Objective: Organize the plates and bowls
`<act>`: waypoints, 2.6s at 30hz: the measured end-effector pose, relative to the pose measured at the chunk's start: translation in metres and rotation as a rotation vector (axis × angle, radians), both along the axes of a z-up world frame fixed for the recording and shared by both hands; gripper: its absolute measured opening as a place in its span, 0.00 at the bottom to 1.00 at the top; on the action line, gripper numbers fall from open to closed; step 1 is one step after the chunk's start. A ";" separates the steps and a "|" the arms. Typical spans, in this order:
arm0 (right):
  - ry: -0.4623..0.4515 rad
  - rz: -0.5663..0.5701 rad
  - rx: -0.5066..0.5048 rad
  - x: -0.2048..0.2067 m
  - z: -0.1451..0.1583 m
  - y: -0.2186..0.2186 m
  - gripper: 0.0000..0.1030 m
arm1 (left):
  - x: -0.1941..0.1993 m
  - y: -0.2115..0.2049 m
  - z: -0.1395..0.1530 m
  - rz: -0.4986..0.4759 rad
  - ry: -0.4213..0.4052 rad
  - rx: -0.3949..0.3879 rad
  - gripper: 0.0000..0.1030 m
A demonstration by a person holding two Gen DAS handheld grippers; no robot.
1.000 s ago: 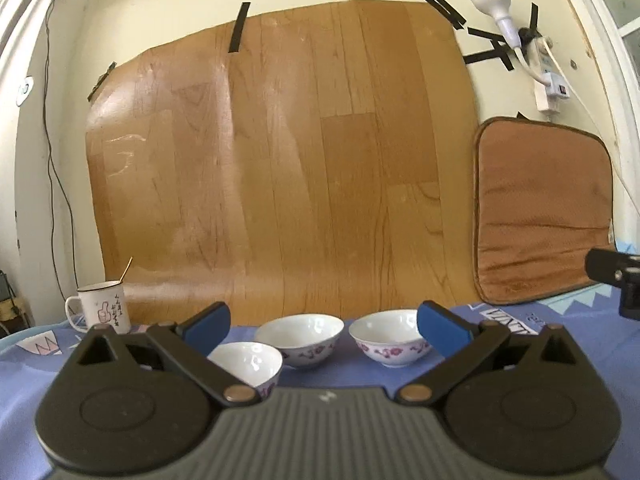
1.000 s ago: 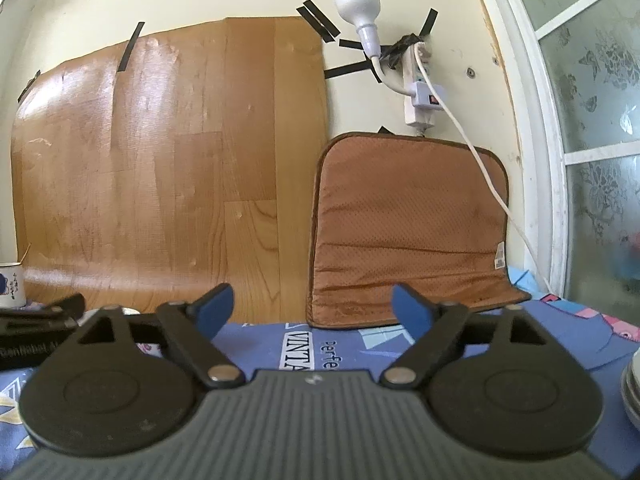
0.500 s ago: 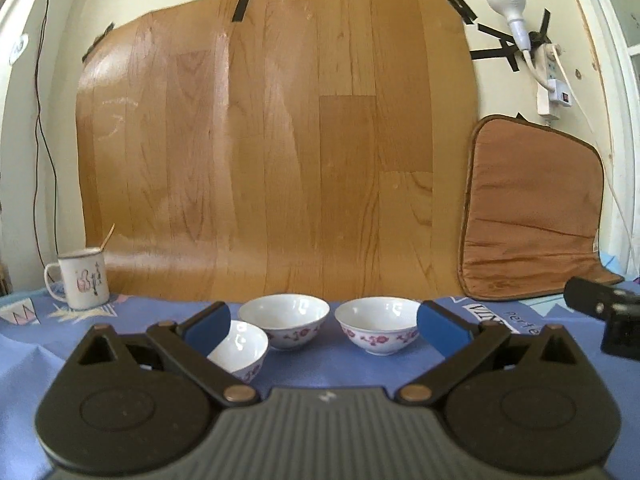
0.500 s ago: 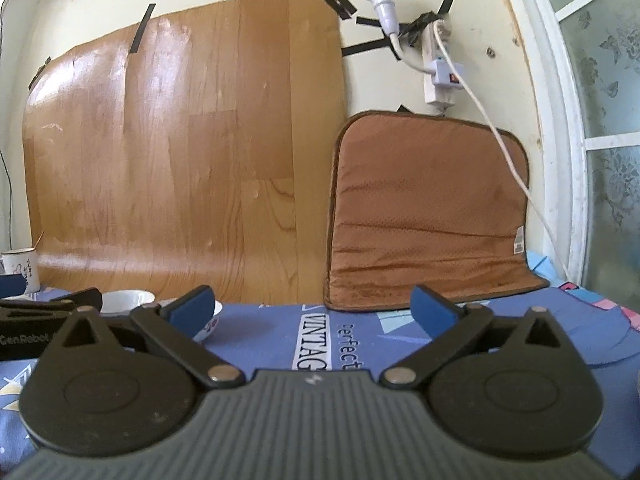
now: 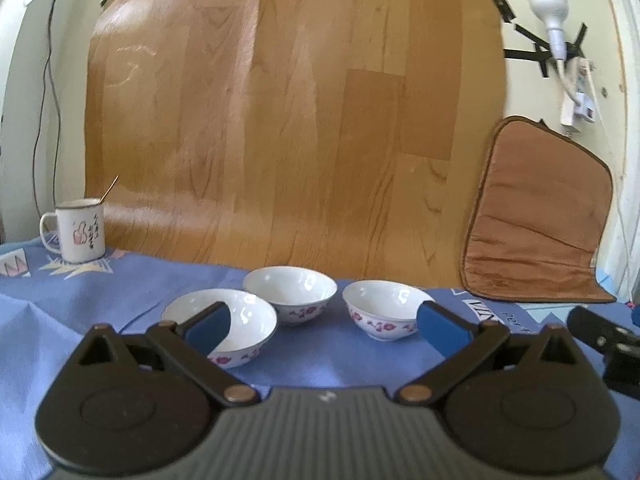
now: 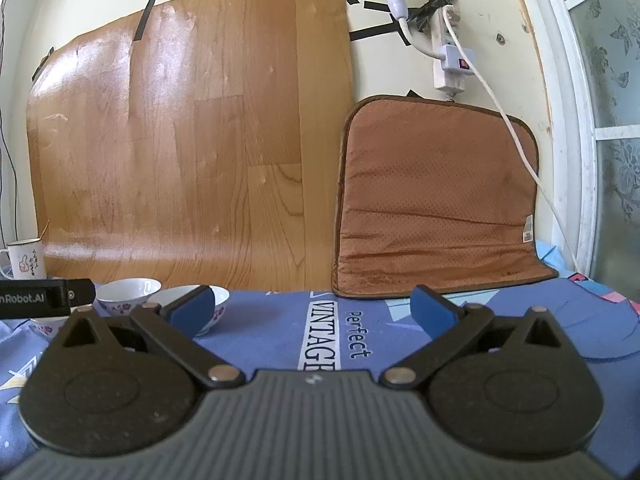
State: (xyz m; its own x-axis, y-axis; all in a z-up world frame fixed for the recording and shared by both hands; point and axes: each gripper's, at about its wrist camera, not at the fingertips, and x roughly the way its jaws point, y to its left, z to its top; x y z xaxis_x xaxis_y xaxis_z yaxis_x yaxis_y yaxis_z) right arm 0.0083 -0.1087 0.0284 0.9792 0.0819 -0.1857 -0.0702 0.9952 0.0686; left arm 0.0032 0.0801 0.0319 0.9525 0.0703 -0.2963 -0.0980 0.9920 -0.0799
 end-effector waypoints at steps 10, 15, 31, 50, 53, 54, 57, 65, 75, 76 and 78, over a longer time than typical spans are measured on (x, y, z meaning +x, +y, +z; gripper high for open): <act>0.001 0.004 -0.010 0.000 0.001 0.000 0.96 | 0.006 -0.001 0.000 -0.042 0.039 -0.018 1.00; 0.011 0.009 -0.005 0.001 0.001 -0.001 0.84 | 0.006 -0.004 -0.002 -0.049 0.048 -0.003 1.00; 0.056 0.032 -0.015 0.008 -0.001 0.001 0.55 | 0.014 -0.001 -0.006 -0.049 0.110 -0.011 1.00; 0.457 0.183 0.161 0.151 0.012 0.043 0.33 | 0.014 0.020 -0.001 -0.010 0.106 -0.116 1.00; 0.547 0.180 0.172 0.174 0.001 0.054 0.34 | 0.016 0.021 -0.002 -0.009 0.111 -0.120 0.98; 0.581 0.180 0.182 0.181 -0.004 0.056 0.32 | 0.017 0.021 -0.002 -0.009 0.113 -0.119 0.97; 0.659 0.181 0.230 0.194 -0.014 0.055 0.12 | 0.019 0.021 -0.003 -0.013 0.124 -0.119 0.92; 0.654 0.191 0.286 0.161 0.007 0.035 0.07 | 0.016 0.023 -0.002 -0.077 0.111 -0.152 0.81; 0.706 0.060 0.366 0.092 0.017 -0.075 0.08 | 0.011 -0.005 0.001 -0.312 0.112 -0.179 0.65; 0.703 0.039 0.374 0.083 0.018 -0.087 0.08 | 0.015 -0.009 0.001 -0.343 0.142 -0.206 0.63; 0.691 0.000 0.378 0.067 0.021 -0.108 0.08 | 0.022 -0.020 0.001 -0.393 0.198 -0.249 0.61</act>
State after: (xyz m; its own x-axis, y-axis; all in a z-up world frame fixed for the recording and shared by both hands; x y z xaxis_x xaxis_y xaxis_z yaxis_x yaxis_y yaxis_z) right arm 0.0757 -0.2167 0.0496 0.6521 0.2603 -0.7120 0.1120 0.8958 0.4301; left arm 0.0249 0.0597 0.0326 0.8163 -0.3786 -0.4362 0.2421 0.9099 -0.3368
